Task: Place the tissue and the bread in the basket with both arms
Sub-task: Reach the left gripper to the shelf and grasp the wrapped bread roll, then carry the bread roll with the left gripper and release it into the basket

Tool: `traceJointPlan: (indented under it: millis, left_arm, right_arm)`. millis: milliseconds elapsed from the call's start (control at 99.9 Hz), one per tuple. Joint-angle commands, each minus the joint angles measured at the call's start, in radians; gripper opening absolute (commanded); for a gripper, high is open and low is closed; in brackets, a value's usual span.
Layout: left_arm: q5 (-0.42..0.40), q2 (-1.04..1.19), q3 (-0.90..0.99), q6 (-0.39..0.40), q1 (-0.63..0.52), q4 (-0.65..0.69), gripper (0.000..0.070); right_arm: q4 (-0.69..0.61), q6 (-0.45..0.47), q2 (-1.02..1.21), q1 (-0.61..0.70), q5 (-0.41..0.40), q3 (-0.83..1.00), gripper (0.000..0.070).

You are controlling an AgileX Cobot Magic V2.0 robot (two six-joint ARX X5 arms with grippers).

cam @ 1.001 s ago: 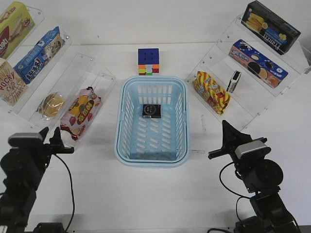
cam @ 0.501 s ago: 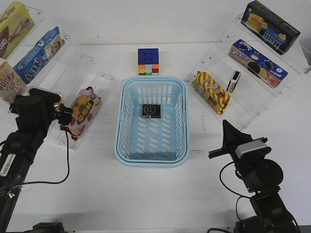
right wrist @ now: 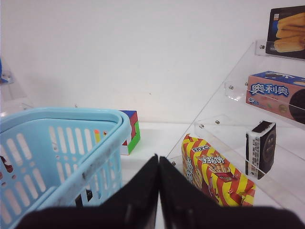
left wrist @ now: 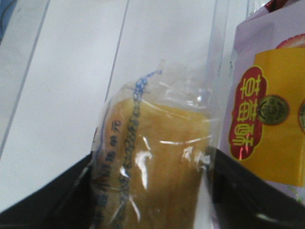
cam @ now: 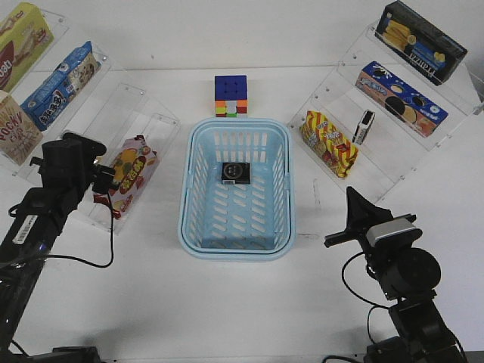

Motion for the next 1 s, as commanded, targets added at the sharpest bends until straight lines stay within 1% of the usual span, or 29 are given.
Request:
traceJointPlan:
  millis: [0,80,230,330,390,440,480,541,651,681,711,751,831,921,951,991]
  left_arm:
    - [-0.004,0.003,0.026,0.001,-0.004,0.004,0.0146]
    - [-0.004,-0.004,0.027,0.001,-0.004,0.002,0.0119]
    - [-0.004,-0.036,0.043,0.000,-0.010,0.000,0.0118]
    - [-0.003,-0.076,0.080,0.000,-0.033,-0.001,0.0119]
    - [0.016,-0.103,0.111,-0.005,-0.058,-0.002,0.0119]
    - [0.063,-0.126,0.139,-0.032,-0.084,-0.002,0.0119]
    - [0.128,-0.142,0.161,-0.070,-0.108,-0.002,0.0119]
    - [0.271,-0.158,0.193,-0.147,-0.146,-0.001,0.0119]
    - [0.579,-0.164,0.209,-0.294,-0.228,0.055,0.0119]
    - [0.640,-0.158,0.209,-0.320,-0.254,0.071,0.0119]
    - [0.682,-0.147,0.209,-0.338,-0.283,0.088,0.0120]
    - [0.710,-0.132,0.209,-0.351,-0.323,0.099,0.0120]
    - [0.708,-0.089,0.209,-0.351,-0.405,0.103,0.0121]
    - [0.708,-0.034,0.209,-0.351,-0.471,0.098,0.0129]
    - [0.708,-0.016,0.209,-0.350,-0.487,0.100,0.0162]
    - [0.708,0.005,0.209,-0.348,-0.503,0.103,0.0254]
  right_arm:
    - [0.008,0.011,0.005,0.003,0.000,0.008,0.0000]
    - [0.008,0.011,0.005,0.003,0.001,0.008,0.0000]
    - [0.008,0.011,0.005,0.003,0.000,0.008,0.0000]
    - [0.008,0.011,0.005,0.003,0.000,0.008,0.0000]
    - [0.008,0.011,0.005,0.003,0.000,0.008,0.0000]
    - [0.008,0.011,0.005,0.003,0.000,0.008,0.0000]
    - [0.008,0.011,0.005,0.003,0.000,0.008,0.0000]
    - [0.008,0.011,0.005,0.003,0.000,0.008,0.0000]
    - [0.008,0.011,0.005,0.003,0.001,0.008,0.0000]
    - [0.008,0.011,0.005,0.003,0.001,0.008,0.0000]
    - [0.008,0.011,0.005,0.003,0.001,0.008,0.0000]
    - [0.008,0.011,0.005,0.003,0.001,0.008,0.0000]
    - [0.008,0.011,0.005,0.003,0.001,0.008,0.0000]
    - [0.008,0.011,0.005,0.003,0.001,0.008,0.0000]
    - [0.007,0.011,0.005,0.003,0.001,0.008,0.0000]
    - [0.006,0.010,0.005,0.003,0.001,0.008,0.0000]
